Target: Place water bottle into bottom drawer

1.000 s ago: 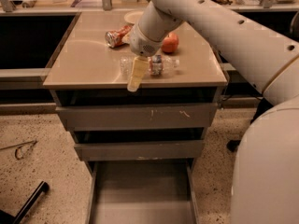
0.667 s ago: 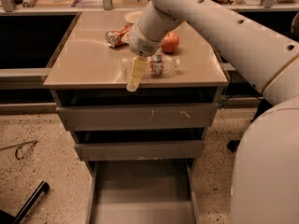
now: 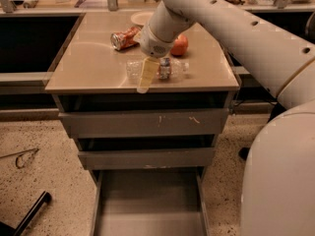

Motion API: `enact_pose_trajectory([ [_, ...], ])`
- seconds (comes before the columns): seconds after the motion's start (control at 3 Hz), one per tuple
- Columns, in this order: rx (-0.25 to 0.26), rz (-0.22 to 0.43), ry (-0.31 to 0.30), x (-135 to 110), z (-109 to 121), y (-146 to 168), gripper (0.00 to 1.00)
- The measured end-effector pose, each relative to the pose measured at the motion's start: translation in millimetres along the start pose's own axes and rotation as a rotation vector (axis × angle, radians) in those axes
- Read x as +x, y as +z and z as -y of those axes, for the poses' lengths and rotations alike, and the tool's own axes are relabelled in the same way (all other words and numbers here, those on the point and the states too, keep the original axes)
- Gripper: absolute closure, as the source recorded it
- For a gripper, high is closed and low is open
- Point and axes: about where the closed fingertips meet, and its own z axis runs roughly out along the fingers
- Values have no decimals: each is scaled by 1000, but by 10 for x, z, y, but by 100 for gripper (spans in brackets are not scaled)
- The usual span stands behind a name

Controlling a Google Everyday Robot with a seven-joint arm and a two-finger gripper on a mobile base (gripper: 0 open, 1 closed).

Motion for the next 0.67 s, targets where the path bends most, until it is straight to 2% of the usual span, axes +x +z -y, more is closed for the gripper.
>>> enact_pose_trajectory([
  [0.33,36,-10,4,105,29,-78,0],
  [0.67,43,-21,14,203,12,-96,0],
])
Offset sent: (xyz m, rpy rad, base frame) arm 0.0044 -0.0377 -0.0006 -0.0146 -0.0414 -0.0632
